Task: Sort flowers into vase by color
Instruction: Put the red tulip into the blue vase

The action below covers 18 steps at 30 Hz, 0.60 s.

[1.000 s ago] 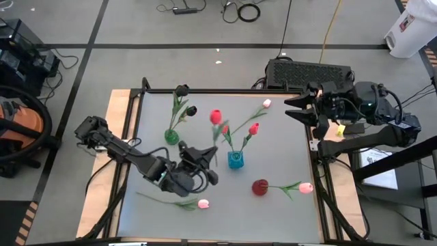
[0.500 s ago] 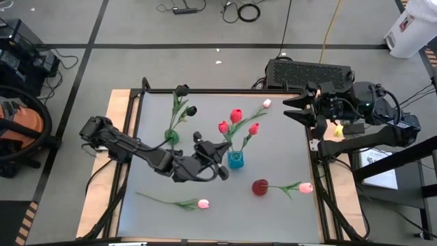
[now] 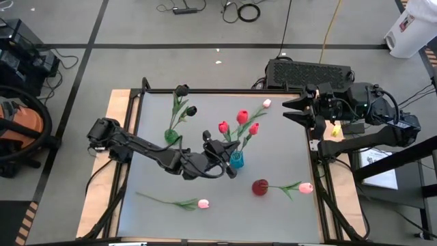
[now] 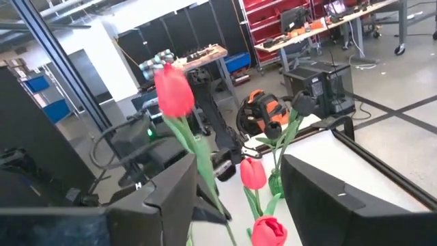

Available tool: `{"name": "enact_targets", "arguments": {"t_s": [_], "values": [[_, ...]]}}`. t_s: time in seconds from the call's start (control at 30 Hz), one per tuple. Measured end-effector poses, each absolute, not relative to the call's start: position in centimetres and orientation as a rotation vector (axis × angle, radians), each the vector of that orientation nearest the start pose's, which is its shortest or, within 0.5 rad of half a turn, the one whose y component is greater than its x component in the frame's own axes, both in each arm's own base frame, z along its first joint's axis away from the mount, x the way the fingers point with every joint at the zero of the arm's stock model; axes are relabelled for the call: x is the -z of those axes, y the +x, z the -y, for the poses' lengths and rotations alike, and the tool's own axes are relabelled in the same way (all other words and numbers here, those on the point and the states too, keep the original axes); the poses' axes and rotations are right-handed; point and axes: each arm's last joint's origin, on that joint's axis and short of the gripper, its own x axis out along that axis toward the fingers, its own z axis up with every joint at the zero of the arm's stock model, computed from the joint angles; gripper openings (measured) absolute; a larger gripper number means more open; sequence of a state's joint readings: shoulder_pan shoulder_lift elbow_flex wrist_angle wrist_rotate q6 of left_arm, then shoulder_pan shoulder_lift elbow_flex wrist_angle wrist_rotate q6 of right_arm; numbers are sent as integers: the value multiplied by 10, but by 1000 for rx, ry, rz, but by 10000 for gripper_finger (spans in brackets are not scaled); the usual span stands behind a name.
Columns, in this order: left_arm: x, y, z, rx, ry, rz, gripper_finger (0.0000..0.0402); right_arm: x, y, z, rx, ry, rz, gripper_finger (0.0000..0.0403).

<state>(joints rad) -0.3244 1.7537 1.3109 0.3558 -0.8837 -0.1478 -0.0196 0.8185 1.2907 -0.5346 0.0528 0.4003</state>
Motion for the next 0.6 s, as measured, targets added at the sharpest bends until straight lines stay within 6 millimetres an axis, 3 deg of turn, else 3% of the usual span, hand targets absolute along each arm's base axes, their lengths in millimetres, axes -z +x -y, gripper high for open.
{"name": "enact_targets", "arguments": {"t_s": [0.27, 0.6], "values": [[-284, 399, 104, -580, -70, -70, 8, -455, 127, 4, 83, 406, -48, 203], [-274, 405, 102, -603, -61, -79, 8, -455, 127, 4, 83, 406, -48, 203]]}}
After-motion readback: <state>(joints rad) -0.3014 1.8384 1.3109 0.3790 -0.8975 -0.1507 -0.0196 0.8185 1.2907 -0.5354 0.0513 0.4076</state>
